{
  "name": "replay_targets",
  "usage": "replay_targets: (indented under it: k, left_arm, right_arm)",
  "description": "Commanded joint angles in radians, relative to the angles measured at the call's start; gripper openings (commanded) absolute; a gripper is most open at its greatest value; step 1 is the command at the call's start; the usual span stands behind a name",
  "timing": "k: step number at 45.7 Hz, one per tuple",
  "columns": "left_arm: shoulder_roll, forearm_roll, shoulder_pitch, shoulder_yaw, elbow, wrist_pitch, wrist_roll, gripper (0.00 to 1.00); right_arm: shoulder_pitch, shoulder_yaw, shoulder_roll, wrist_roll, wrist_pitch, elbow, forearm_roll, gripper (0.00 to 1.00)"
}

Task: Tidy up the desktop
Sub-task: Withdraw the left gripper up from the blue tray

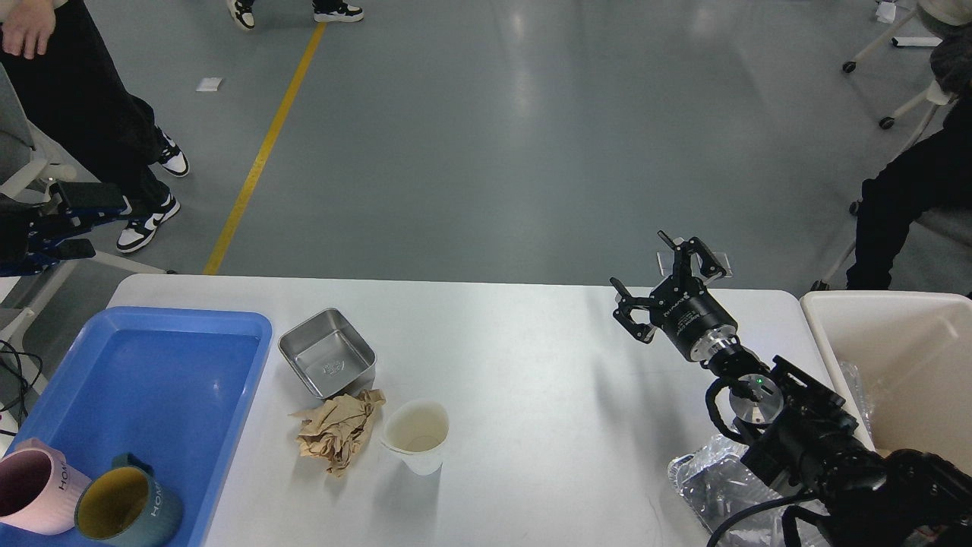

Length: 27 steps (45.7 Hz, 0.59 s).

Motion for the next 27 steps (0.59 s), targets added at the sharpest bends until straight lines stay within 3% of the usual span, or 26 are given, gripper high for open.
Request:
replay_targets:
  k: [1, 7, 16, 24, 27]
  left_arm:
    - [-0.013, -0.036, 0.017, 0.005, 0.009, 0.048, 0.006, 0.97]
    - [-0.021, -0.042, 0.074, 0.002, 0.006, 0.082, -0.003, 0.96]
    - [0.083, -0.045, 0.109, -0.01, -0.103, -0.056, -0.026, 0.96]
    - [0.299, -0.037, 0.169, 0.003, -0.238, -0.213, -0.17, 0.95]
    - [0.382, -0.039, 0.193, 0.005, -0.302, -0.231, -0.222, 0.93]
  right_arm:
    - [0.001, 0.0, -0.001, 0.0, 0.0, 0.0, -0.008, 1.0]
    - [0.001, 0.0, 0.0, 0.0, 0.0, 0.0, -0.009, 1.0]
    - [0.0, 0.0, 0.0, 0.0, -0.002, 0.0, -0.009, 1.0]
    - [0.001, 0.0, -0.001, 0.0, -0.002, 0.0, -0.009, 1.0]
    - [0.001, 0.0, -0.001, 0.0, -0.002, 0.0, -0.009, 1.0]
